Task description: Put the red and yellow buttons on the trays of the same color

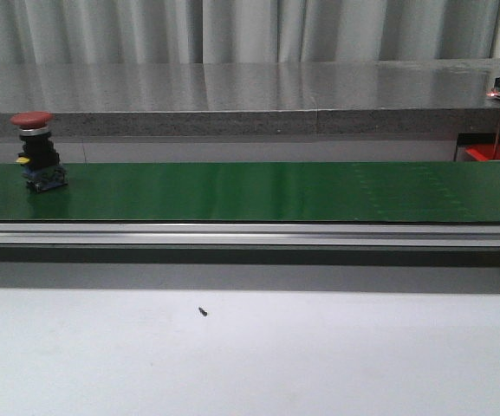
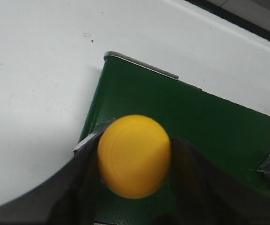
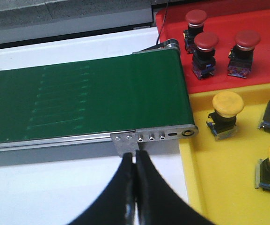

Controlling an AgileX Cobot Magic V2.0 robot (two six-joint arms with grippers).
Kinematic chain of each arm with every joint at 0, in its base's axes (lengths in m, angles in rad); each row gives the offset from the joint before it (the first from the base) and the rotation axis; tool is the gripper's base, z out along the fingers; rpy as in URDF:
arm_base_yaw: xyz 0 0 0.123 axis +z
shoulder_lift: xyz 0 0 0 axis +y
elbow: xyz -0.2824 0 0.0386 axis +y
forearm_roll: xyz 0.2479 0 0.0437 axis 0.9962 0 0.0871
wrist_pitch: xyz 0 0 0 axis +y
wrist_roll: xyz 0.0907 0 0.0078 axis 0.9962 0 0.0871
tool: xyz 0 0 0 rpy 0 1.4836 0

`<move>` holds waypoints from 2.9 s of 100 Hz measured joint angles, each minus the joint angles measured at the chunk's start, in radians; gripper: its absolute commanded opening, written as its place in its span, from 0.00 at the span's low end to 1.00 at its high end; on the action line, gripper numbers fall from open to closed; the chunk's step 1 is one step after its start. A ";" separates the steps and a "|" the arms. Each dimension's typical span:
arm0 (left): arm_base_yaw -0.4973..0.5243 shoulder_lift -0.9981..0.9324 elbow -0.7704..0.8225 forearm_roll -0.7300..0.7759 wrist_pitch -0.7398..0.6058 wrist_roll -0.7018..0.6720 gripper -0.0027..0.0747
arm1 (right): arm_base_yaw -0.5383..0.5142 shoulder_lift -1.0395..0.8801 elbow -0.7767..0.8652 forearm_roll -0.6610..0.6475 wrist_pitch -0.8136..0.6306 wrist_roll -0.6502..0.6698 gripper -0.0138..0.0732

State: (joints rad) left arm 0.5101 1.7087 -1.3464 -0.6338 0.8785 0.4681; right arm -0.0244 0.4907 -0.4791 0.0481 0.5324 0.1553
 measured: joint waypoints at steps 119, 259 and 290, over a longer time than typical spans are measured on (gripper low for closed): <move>-0.041 0.024 0.035 -0.048 -0.008 0.110 0.70 | 0.000 0.000 0.000 0.000 0.000 0.000 0.02; -0.415 -0.921 0.490 0.021 -0.124 0.152 0.01 | 0.000 0.000 0.000 0.000 0.000 0.000 0.02; -0.415 -1.171 0.676 0.015 -0.140 0.152 0.01 | 0.000 0.000 0.000 0.000 0.007 0.000 0.02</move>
State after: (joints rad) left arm 0.0951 0.5377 -0.6700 -0.6192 0.7388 0.6204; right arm -0.0244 0.4907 -0.4791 0.0481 0.5393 0.1553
